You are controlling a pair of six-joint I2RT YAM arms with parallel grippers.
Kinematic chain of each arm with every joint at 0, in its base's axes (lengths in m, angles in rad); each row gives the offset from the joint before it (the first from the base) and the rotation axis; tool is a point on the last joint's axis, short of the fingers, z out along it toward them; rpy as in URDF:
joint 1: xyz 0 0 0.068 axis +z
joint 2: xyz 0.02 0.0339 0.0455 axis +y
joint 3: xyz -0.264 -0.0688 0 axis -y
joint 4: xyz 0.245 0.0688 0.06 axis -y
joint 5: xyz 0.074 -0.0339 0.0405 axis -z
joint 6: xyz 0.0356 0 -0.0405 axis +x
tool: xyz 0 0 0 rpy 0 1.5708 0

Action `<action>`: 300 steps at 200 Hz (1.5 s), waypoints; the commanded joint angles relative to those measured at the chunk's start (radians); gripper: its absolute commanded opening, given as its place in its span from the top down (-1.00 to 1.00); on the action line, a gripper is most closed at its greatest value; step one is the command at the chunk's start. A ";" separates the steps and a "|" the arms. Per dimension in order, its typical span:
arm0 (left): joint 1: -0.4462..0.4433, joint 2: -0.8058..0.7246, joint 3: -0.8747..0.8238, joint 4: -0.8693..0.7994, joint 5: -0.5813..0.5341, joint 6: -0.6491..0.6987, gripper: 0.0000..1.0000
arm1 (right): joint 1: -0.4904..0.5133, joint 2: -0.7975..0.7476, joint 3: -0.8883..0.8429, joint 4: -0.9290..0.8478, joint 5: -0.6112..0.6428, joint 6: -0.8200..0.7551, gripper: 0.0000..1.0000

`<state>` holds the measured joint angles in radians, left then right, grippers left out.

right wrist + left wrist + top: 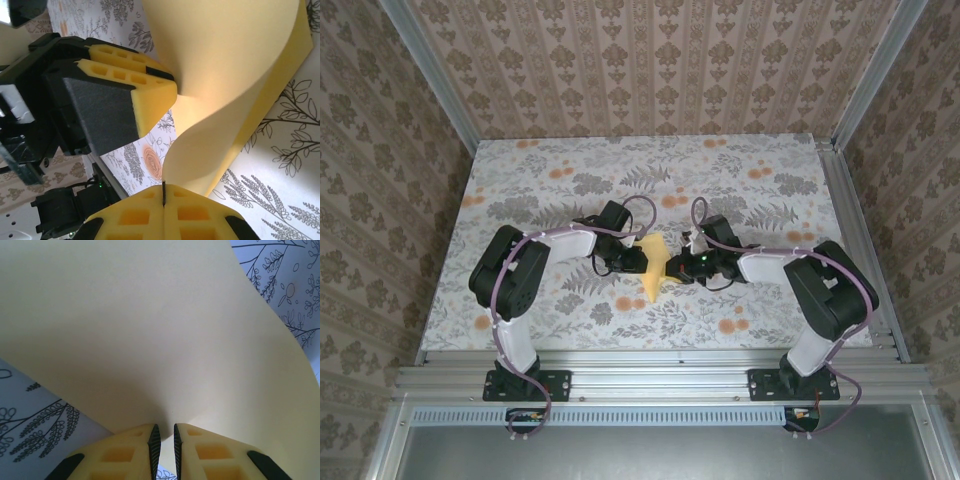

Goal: Fold a paper plane with a square sheet of paper (pick it up from the middle)
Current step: Third fold the triangle at the center of the table.

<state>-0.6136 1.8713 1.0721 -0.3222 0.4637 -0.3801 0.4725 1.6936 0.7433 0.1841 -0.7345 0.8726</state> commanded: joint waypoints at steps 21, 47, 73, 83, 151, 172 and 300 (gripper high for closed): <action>-0.005 0.055 -0.005 -0.061 -0.019 0.027 0.59 | 0.014 0.062 0.057 0.010 0.003 0.018 0.85; -0.006 0.055 -0.001 -0.060 -0.012 0.025 0.60 | 0.018 0.090 0.079 0.004 0.012 0.019 0.85; -0.006 0.055 -0.002 -0.059 -0.009 0.025 0.59 | 0.020 0.113 0.098 -0.013 0.027 0.014 0.85; -0.006 0.054 -0.002 -0.058 -0.008 0.023 0.59 | 0.022 0.119 0.104 -0.023 0.033 0.009 0.85; -0.006 0.045 0.002 -0.051 0.012 0.018 0.60 | 0.031 0.160 0.129 -0.056 0.053 -0.007 0.83; -0.006 0.043 0.002 -0.051 0.015 0.015 0.59 | 0.035 0.171 0.141 -0.074 0.055 -0.019 0.82; -0.006 0.037 -0.013 -0.029 0.033 0.004 0.59 | 0.058 0.217 0.176 -0.097 0.076 -0.028 0.79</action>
<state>-0.6136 1.8729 1.0786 -0.3283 0.4881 -0.3805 0.5228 1.8824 0.8932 0.1230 -0.6834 0.8631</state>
